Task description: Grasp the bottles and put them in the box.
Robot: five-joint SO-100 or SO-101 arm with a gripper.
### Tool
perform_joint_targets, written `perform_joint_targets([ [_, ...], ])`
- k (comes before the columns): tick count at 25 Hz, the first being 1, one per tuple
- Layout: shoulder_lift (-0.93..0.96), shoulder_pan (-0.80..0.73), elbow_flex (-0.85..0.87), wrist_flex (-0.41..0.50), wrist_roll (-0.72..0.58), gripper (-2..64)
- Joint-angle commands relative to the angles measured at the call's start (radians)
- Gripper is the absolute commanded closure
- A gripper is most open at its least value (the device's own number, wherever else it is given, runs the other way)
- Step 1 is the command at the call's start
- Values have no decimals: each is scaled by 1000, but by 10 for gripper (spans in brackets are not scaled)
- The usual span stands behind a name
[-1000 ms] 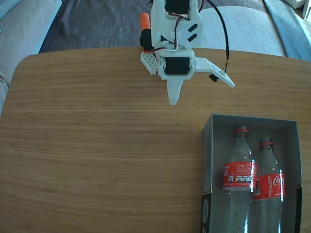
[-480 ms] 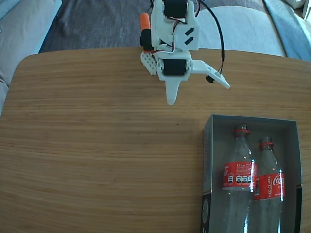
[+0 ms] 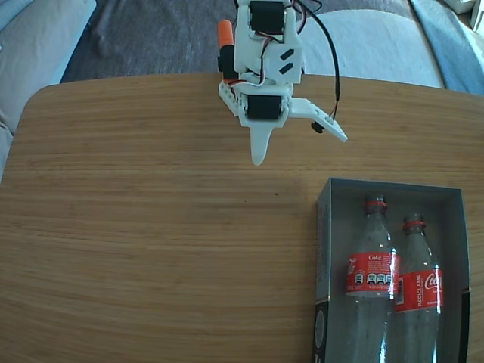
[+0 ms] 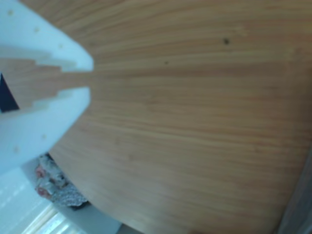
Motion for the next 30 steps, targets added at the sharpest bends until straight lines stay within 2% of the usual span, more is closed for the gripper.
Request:
perform_joint_targets([
  [1,20,3,3,-14,-46,619],
  [8,118,78,78,-15,-46,619],
  [14,196,81,94,17,-54,619],
  [30,212,83,98,21,-54,619],
])
